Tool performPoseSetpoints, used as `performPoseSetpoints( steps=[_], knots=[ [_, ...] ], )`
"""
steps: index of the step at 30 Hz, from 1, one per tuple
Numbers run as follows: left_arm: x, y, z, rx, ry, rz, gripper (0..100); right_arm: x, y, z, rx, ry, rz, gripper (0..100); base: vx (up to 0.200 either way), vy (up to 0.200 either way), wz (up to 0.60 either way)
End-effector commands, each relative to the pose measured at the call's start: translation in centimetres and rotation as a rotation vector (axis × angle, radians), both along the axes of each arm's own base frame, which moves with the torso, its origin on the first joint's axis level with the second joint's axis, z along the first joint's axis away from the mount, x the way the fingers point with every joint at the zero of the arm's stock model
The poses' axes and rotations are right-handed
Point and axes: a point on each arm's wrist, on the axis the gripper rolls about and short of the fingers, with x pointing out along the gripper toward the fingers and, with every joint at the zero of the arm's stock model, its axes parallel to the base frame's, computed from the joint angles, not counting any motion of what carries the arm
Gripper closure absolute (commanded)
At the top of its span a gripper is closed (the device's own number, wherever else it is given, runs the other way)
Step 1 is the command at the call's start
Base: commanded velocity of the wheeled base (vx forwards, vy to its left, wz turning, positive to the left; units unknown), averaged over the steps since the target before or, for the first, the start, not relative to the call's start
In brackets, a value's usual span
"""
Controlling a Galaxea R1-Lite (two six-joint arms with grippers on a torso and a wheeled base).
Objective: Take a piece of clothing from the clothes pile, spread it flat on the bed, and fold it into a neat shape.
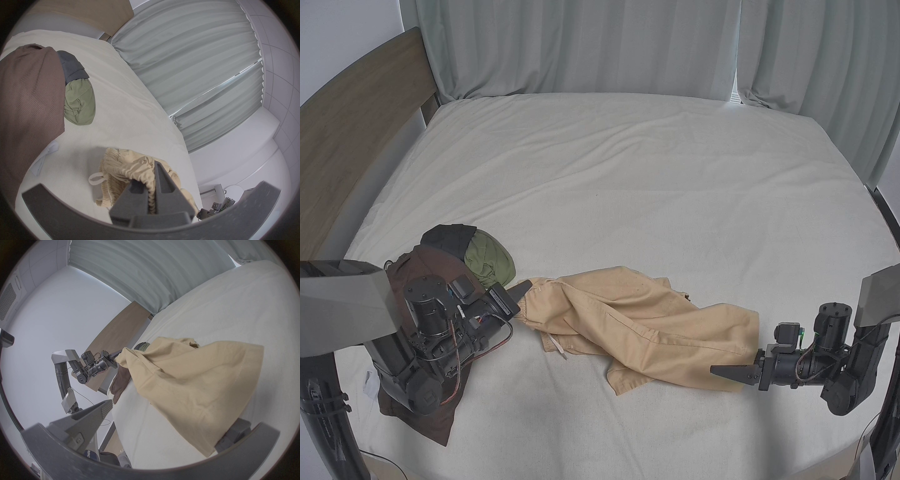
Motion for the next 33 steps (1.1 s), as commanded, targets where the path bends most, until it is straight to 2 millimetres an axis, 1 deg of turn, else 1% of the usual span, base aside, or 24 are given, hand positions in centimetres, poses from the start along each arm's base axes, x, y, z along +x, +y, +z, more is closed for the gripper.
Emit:
performPoseSetpoints(
  steps=[1,15,18,20,25,28,29,30,33],
  knots=[
    [0.0,0.0,0.1,-0.001,-0.002,0.0,100,0.0,-0.1,-0.3,-0.003,0.012,-0.002,100,0.0,0.0,0.0],
    [0.1,-0.1,0.1,-0.003,-0.008,0.002,100,0.6,-0.1,0.1,-0.006,-0.027,-0.018,100,0.0,0.0,0.0],
    [0.3,-0.1,0.7,-0.01,-0.029,0.005,100,0.8,-0.1,1.2,0.0,-0.073,-0.018,100,0.0,0.0,0.0],
    [0.0,0.0,2.2,-0.025,-0.073,0.003,100,0.6,-0.1,2.0,0.005,-0.105,-0.02,100,0.0,0.0,0.0],
    [-0.4,0.0,3.9,-0.043,-0.124,-0.008,100,0.2,0.0,3.4,0.016,-0.146,-0.015,100,0.0,0.0,0.0],
    [-1.1,0.1,5.2,-0.057,-0.158,-0.012,100,0.1,0.1,4.0,0.02,-0.173,-0.011,100,0.0,0.0,0.0],
    [-1.1,0.1,5.2,-0.057,-0.159,-0.012,100,0.1,0.2,4.1,0.021,-0.174,-0.009,100,0.0,0.0,0.0],
    [-1.3,0.1,6.0,-0.068,-0.18,-0.014,100,-0.1,0.2,4.6,0.025,-0.193,-0.006,100,0.0,0.0,0.0],
    [-1.8,0.4,7.1,-0.077,-0.216,-0.034,100,-0.4,0.4,5.6,0.041,-0.216,-0.001,100,0.0,0.0,0.0]
  ],
)
